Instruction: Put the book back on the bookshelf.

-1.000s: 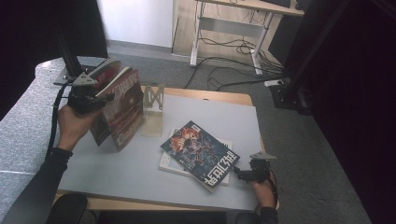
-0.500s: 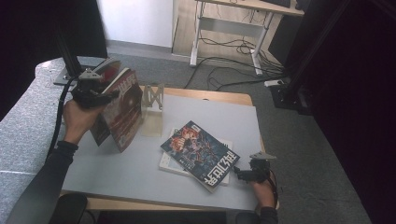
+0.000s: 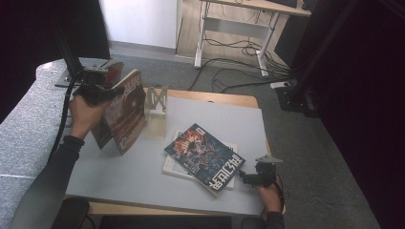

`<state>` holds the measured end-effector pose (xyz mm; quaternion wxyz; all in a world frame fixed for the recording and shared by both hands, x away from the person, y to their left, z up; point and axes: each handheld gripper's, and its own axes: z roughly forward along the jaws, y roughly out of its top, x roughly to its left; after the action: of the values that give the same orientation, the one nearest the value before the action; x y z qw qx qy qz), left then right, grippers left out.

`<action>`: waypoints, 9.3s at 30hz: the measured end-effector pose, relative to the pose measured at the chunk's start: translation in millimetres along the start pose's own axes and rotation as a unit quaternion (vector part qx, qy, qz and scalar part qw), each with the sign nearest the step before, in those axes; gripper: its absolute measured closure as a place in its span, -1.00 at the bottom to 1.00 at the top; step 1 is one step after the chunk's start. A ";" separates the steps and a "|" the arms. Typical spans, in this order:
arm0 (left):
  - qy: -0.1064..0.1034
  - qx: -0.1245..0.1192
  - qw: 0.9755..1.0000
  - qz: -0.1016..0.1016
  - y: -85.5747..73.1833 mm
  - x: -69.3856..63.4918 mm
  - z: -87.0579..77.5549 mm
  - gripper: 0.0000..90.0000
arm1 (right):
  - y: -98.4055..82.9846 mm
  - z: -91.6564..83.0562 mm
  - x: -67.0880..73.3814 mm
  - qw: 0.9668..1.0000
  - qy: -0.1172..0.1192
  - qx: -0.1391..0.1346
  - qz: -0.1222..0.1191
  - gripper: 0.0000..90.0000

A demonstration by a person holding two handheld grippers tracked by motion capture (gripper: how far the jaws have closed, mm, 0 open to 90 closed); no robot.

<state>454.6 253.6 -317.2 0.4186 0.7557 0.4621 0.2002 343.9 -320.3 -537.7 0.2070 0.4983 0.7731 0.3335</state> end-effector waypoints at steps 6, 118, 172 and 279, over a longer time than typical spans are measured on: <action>0.025 -0.024 0.999 0.014 2.1 -2.6 0.6 0.87 | 0.0 0.0 0.0 1.000 0.000 0.000 0.000 -0.98; -0.192 -0.057 0.972 0.122 -108.9 -88.2 22.7 -1.00 | -0.3 -0.4 0.2 1.000 0.001 0.000 0.001 -0.98; -0.139 0.132 0.966 0.175 -195.8 -104.6 105.6 -1.00 | 0.0 -0.4 0.2 1.000 0.000 0.000 0.000 -0.98; -0.222 0.132 0.952 0.163 -184.5 -162.4 89.1 -0.46 | 73.9 40.8 22.3 0.997 0.068 -0.007 -0.025 -0.71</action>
<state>338.1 114.1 -505.1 0.3685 0.8949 0.2501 0.0299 408.0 -266.7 -512.3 0.1658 0.4538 0.7952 0.3663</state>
